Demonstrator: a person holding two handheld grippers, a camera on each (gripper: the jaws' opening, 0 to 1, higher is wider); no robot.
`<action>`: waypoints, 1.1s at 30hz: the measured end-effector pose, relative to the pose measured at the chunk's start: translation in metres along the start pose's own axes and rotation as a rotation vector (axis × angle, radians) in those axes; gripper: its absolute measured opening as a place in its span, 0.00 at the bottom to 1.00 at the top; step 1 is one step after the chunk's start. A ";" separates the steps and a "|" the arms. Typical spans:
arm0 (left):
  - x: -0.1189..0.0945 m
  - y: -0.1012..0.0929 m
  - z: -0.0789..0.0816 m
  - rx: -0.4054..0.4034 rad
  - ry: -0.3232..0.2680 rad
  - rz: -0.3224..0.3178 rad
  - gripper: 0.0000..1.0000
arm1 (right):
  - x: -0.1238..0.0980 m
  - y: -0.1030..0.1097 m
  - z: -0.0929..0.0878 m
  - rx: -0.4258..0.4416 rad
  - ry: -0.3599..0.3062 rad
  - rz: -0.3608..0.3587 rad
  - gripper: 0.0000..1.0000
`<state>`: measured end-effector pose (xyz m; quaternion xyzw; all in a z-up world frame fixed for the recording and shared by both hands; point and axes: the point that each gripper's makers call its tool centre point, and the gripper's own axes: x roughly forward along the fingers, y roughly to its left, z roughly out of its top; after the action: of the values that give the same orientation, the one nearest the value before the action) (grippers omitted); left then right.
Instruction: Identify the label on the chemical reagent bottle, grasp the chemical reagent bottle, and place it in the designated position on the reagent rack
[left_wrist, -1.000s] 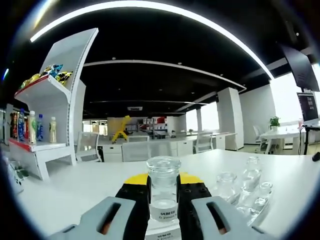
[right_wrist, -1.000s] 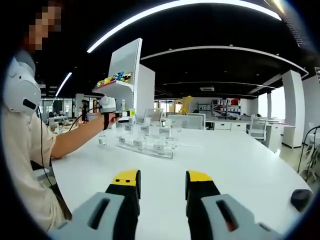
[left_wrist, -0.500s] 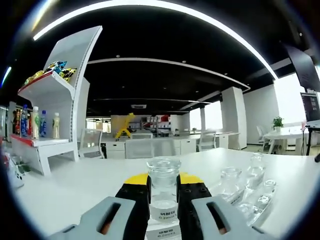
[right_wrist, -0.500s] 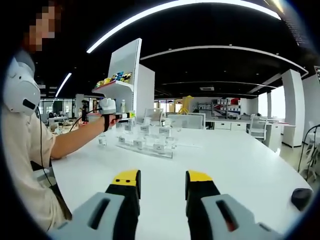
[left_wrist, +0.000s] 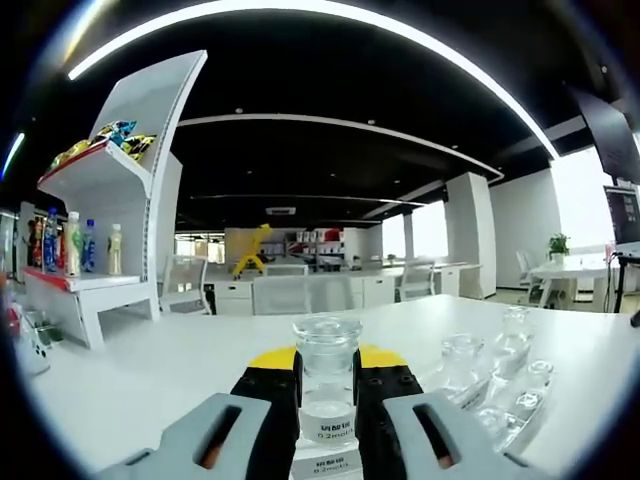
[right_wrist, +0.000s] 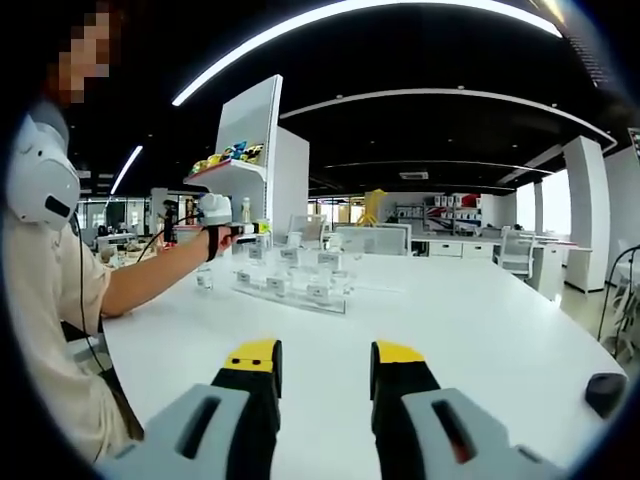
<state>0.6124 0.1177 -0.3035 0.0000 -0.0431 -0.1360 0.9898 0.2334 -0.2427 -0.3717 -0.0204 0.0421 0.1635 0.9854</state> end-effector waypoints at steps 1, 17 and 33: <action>0.000 0.000 -0.001 0.007 0.006 0.004 0.19 | 0.000 0.000 0.000 0.000 -0.001 0.000 0.35; 0.003 -0.003 -0.018 0.018 0.046 0.023 0.20 | -0.003 -0.003 0.000 -0.007 0.000 -0.010 0.35; 0.002 -0.001 -0.028 0.020 0.073 0.032 0.20 | -0.003 -0.004 0.002 -0.012 -0.004 -0.016 0.35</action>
<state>0.6164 0.1155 -0.3316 0.0144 -0.0083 -0.1196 0.9927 0.2315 -0.2471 -0.3693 -0.0261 0.0392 0.1560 0.9866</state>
